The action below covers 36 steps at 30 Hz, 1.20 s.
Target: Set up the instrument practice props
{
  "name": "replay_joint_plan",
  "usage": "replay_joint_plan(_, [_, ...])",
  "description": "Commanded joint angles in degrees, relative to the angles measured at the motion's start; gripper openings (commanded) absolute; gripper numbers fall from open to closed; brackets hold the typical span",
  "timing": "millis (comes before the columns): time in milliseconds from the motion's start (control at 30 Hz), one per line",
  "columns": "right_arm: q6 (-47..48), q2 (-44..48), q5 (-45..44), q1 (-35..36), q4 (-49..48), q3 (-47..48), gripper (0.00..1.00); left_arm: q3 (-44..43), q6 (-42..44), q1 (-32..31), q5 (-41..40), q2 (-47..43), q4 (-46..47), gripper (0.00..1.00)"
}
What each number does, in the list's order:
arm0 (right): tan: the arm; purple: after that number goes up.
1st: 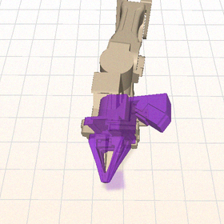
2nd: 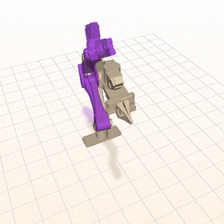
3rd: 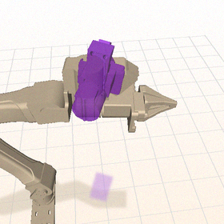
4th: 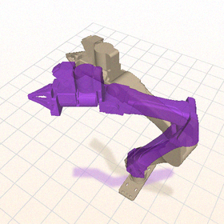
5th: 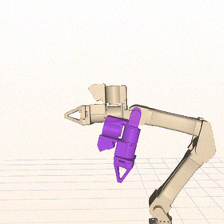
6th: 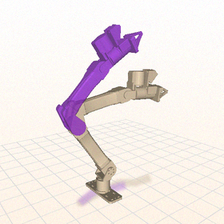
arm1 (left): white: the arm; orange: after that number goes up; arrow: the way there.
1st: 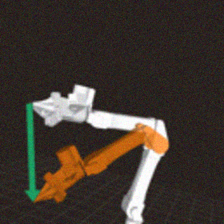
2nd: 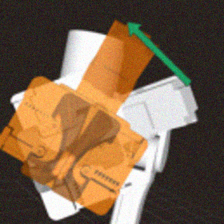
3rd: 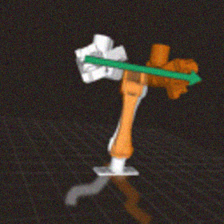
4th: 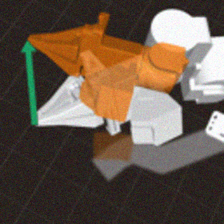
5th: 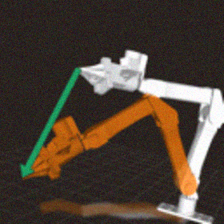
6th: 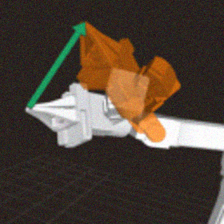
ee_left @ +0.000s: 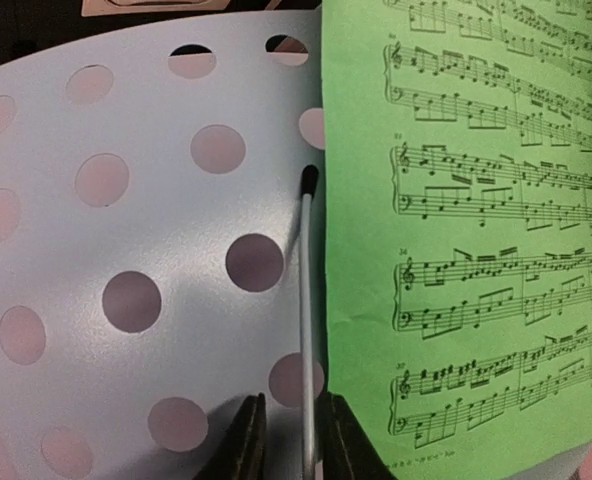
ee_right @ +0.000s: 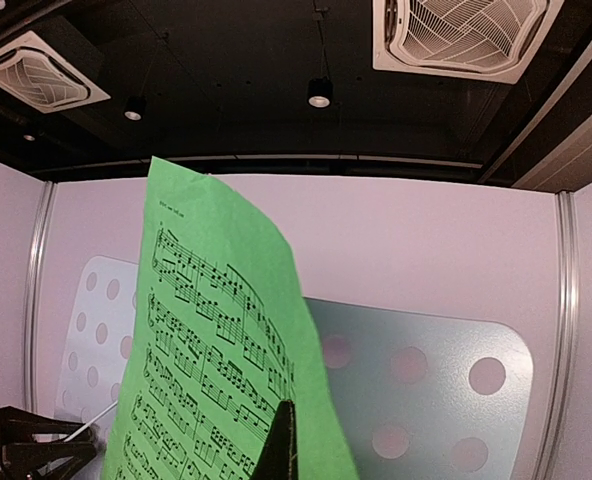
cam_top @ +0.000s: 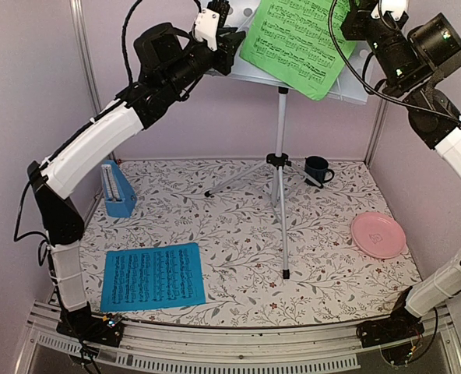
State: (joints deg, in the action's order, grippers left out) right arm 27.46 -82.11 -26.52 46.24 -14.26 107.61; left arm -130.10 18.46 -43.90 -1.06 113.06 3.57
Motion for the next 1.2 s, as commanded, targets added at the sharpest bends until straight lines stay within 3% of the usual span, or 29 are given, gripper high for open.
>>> replay_joint_plan(0, [0.84, -0.25, -1.08, 0.17, -1.38, 1.33, 0.00, -0.44, -0.29, -0.73, -0.94, -2.35, 3.34, 0.21])
replay_joint_plan(233, [0.92, -0.18, -0.85, 0.19, -1.47, 1.11, 0.00, -2.00, -0.08, -1.11, -0.32, -1.33, 2.60, 0.11])
replay_joint_plan(367, [1.01, -0.25, -1.26, 0.17, -1.62, 1.11, 0.00, -3.24, 0.17, -1.19, -0.48, -0.92, 2.19, 0.00])
replay_joint_plan(900, [4.41, -2.86, -3.16, 0.21, -5.36, 1.09, 0.00, 11.56, 0.68, -1.55, 0.35, -5.81, 20.86, 0.00])
replay_joint_plan(1167, [7.14, -6.62, 2.12, 0.22, -8.88, 2.52, 0.00, 13.27, 2.78, -1.92, 4.48, -5.99, 22.02, 0.00])
